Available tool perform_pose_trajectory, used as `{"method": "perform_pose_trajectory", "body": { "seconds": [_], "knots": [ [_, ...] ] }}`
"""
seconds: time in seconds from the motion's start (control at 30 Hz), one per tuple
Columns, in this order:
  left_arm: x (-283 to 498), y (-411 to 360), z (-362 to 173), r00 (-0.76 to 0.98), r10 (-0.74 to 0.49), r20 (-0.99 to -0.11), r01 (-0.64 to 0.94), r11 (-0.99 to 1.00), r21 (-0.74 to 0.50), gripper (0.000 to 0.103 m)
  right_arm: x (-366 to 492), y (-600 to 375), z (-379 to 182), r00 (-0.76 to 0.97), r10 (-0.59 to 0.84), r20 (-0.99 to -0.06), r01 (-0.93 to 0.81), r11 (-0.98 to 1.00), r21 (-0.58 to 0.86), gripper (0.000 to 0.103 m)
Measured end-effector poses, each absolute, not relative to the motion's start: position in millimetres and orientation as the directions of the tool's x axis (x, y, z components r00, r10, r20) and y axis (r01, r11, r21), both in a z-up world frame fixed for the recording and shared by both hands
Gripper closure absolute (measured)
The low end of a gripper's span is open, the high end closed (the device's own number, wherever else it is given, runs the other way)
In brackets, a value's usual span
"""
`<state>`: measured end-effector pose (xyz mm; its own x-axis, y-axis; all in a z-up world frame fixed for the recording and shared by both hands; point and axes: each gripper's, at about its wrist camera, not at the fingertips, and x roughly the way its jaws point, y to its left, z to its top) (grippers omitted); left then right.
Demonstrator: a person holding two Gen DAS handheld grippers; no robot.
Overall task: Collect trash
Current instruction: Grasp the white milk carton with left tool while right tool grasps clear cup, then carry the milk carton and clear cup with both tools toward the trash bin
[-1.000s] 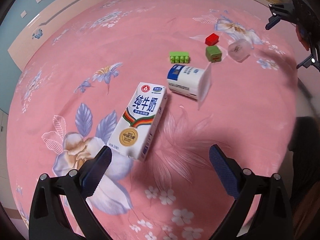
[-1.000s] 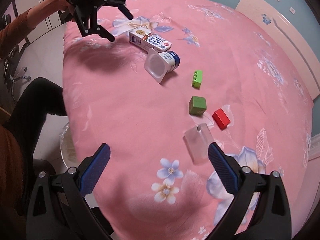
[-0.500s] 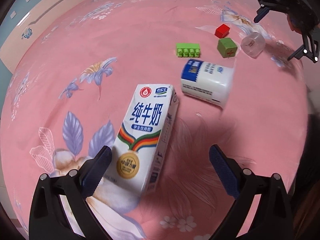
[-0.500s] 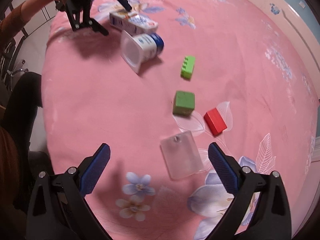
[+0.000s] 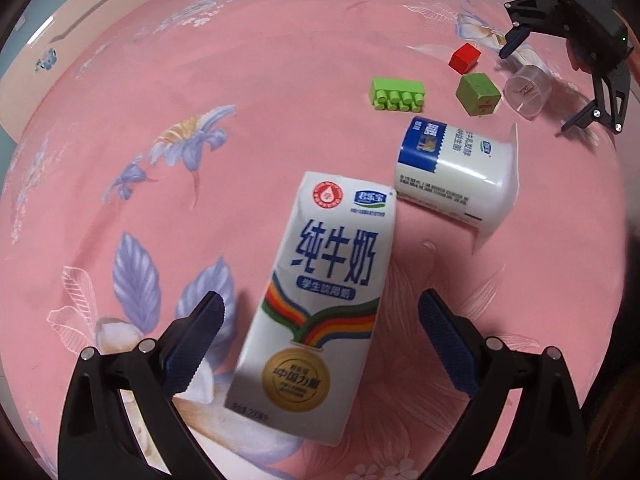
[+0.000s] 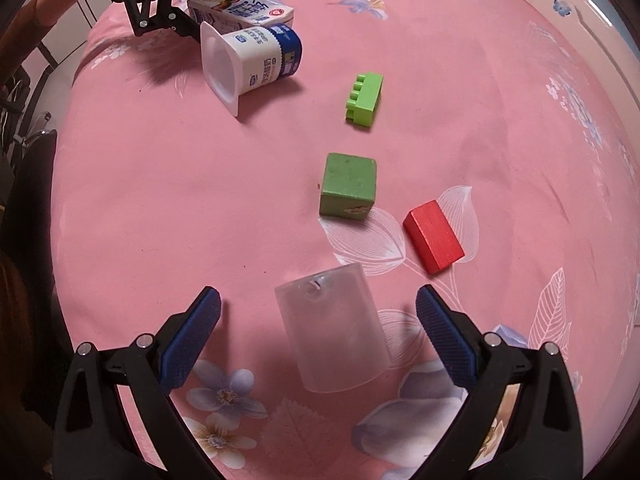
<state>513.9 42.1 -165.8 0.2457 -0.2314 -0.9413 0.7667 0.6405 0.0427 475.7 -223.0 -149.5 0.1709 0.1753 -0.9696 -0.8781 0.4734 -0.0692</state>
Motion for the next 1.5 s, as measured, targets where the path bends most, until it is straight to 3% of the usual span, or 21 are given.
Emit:
{"method": "perform_pose_trajectory", "body": {
  "seconds": [0.07,0.13,0.23,0.3,0.37,0.43,0.93,1.5],
  "knots": [
    [513,39,-168,0.246,-0.228,-0.942,0.773,0.633,0.048,0.007,478,-224,-152,0.165,0.168,-0.972,-0.879,0.472,-0.068,0.017],
    [514,37,-170,0.226,-0.225,-0.948,0.778,0.627,0.037,0.026,480,-225,-157,0.155,0.157,-0.975,-0.879,0.473,-0.064,0.022],
    [516,31,-175,0.225,-0.215,-0.950,0.773,0.634,0.040,0.027,483,-229,-161,0.154,0.141,-0.978,-0.872,0.485,-0.067,0.023],
    [516,29,-176,0.228,-0.215,-0.950,0.771,0.636,0.040,0.031,483,-231,-162,0.141,0.146,-0.979,-0.870,0.490,-0.052,0.031],
    [519,25,-175,0.226,-0.214,-0.950,0.771,0.635,0.040,0.045,482,-232,-163,0.145,0.143,-0.979,-0.873,0.485,-0.059,0.041],
    [521,25,-175,0.219,-0.213,-0.952,0.770,0.637,0.034,0.049,482,-234,-163,0.137,0.139,-0.981,-0.875,0.482,-0.054,0.048],
    [501,29,-164,0.238,-0.202,-0.950,0.766,0.641,0.055,0.051,468,-238,-154,0.148,0.144,-0.978,-0.876,0.479,-0.062,0.051],
    [416,43,-107,0.287,-0.214,-0.934,0.794,0.599,0.107,0.051,383,-223,-88,0.234,0.172,-0.957,-0.885,0.445,-0.137,0.051]
  ]
}}
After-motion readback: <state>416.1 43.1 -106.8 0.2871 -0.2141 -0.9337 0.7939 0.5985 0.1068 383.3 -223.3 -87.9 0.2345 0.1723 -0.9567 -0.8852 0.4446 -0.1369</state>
